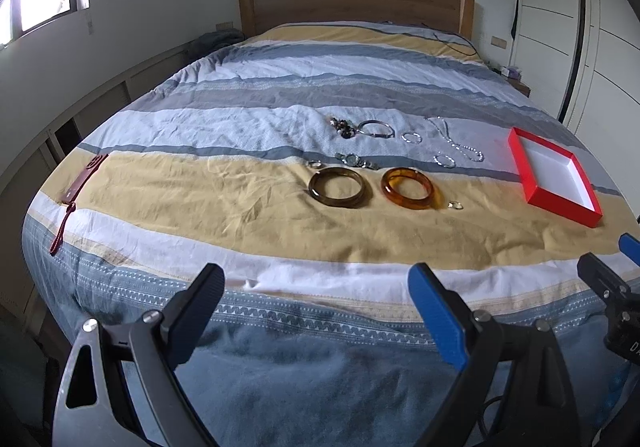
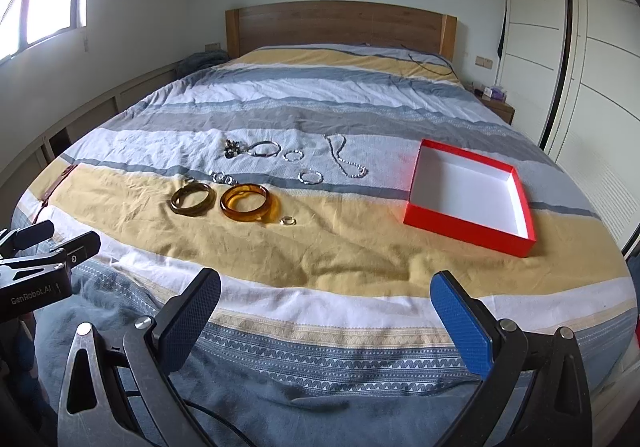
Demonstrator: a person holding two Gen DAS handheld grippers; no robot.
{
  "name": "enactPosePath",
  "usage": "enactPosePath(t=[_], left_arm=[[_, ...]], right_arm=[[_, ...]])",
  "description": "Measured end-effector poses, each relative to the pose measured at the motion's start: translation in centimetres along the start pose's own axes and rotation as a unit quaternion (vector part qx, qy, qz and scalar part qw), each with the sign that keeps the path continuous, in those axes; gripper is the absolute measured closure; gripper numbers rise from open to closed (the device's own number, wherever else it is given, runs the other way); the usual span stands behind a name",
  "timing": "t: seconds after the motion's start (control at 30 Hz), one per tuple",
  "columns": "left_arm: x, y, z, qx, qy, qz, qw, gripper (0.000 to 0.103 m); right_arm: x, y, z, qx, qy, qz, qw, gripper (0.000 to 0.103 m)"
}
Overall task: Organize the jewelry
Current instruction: 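Move both tools toward the bangles and rings on the duvet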
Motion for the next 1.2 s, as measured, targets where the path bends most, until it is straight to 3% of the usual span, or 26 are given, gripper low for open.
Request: enactPosePath(t=[0.17, 0.47, 0.73, 1.2], left_arm=[[-0.7, 0.2, 1.7, -0.026, -0.012, 0.004, 0.9996, 0.01], [-2.5, -0.8, 3.9, -0.049, -0.029, -0.01, 0.9983, 0.01], [-4.2, -1.5, 6.0, -0.066, -0.029, -0.028, 0.997, 0.011], [-6.5, -3.4, 9.4, -0.078, -0.021, -0.052, 0.9954, 0.013]], right_arm=[[-0.6, 0.3, 1.9, -0.023, -0.018, -0.005, 1.0, 0.002], [-0.9, -0.2, 5.0, -0.055, -0.043, 0.001, 0.998, 0.02], [-1.3, -0.8, 7.7, -0.084, -0.062, -0.001, 0.995, 0.038], [-2.5, -2.4, 12.3, -0.113, -0.103, -0.01, 0.988, 0.054]])
Point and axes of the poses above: each gripper's, at about its wrist camera, not at the fingertips, and z roughly the way its jaws point, x to its right, y to its underside, the point moved 3 cm from there along z, roughly the way its jaws point, and after that the axes turned 12 degrees about y, right-handed, at the moved point
